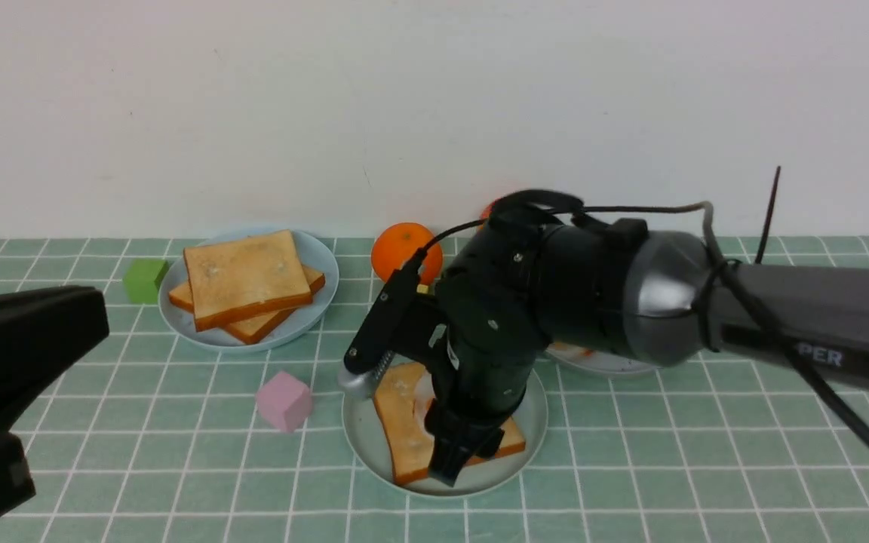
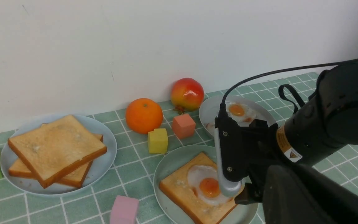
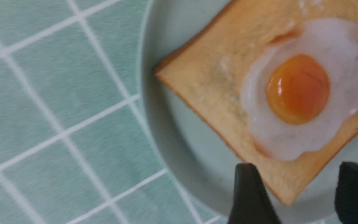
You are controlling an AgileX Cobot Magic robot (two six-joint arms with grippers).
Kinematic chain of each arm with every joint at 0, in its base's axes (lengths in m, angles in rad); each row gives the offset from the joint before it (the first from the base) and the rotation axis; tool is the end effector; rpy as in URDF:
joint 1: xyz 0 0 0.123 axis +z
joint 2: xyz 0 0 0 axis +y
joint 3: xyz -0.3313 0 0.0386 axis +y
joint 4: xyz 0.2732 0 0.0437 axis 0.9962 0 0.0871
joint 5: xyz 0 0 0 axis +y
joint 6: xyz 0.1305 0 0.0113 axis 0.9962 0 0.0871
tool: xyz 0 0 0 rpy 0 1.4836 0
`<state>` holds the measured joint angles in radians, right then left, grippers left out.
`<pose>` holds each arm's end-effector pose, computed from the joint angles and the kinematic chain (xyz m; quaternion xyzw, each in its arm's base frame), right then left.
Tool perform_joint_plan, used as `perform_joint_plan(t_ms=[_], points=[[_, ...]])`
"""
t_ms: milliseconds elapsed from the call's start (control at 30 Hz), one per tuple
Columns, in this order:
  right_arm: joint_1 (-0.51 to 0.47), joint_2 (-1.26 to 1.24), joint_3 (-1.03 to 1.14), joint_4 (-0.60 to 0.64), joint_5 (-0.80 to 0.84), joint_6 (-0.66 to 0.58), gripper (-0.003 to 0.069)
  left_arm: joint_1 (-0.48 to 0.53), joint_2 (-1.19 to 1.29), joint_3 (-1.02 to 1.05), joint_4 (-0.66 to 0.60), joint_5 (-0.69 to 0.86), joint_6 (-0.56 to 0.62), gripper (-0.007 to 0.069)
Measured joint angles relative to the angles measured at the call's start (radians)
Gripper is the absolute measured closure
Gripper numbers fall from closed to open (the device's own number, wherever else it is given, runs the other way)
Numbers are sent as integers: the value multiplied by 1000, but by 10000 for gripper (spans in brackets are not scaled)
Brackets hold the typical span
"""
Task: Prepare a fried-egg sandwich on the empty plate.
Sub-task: Use the right arm to place the fried egg on the slice of bread in the middle, then use the left arm to grab a slice of bread
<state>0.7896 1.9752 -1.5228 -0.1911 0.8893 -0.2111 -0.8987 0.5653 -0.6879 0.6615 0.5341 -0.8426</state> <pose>0.3461 0.3215 0.2095 -0.5134 0.8396 -0.0345 0.1738 0.1117 -0.0746 0.3818 0.1520 0.7640 -0.2306 0.5831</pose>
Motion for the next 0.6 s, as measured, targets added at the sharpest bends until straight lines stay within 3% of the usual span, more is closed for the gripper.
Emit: perform_joint_plan(t_ms=[100, 167, 367, 467, 600], points=[[0, -72, -41, 23, 100, 5, 280, 0, 3, 0, -32, 0, -9, 585], [-1, -151, -52, 20, 177, 20, 327, 0, 18, 0, -45, 1, -9, 585], [-40, -427, -38, 1, 331, 134, 559, 0, 196, -42, -91, 32, 25, 631], [-58, -615, 34, -12, 343, 218, 659, 0, 344, -110, -163, 80, 122, 638], [-59, -845, 148, -6, 359, 312, 671, 52, 501, -219, -296, 107, 332, 638]])
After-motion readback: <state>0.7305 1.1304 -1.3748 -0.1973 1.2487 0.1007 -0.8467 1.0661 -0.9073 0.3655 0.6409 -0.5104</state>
